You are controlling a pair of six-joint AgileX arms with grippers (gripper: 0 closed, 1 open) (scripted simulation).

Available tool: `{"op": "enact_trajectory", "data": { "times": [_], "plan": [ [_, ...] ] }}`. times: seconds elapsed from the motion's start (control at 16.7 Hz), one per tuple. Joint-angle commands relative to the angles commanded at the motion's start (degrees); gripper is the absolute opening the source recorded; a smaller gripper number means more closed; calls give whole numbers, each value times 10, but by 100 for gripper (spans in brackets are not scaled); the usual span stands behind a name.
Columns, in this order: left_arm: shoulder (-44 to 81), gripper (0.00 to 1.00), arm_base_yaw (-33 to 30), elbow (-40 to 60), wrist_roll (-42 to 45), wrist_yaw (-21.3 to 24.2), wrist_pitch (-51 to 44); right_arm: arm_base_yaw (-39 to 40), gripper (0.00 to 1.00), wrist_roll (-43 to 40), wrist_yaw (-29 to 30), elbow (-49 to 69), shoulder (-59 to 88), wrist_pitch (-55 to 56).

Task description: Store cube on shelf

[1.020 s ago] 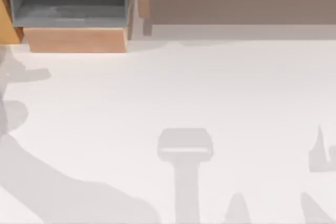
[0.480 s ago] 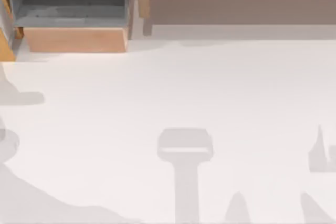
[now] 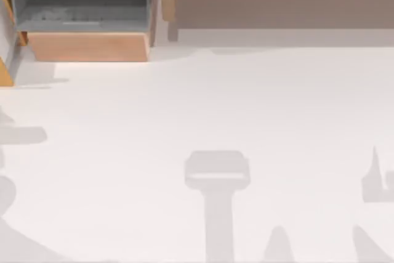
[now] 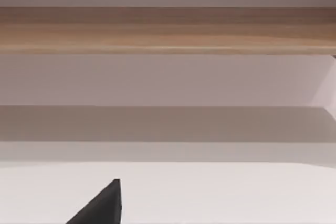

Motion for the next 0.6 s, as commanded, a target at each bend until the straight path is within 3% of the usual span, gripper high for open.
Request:
{"op": "enact_trajectory", "data": {
  "times": [0.6],
  "plan": [
    [-33,0,34,-76,4,36,47,0,100,0,0,0,0,0]
  ]
}}
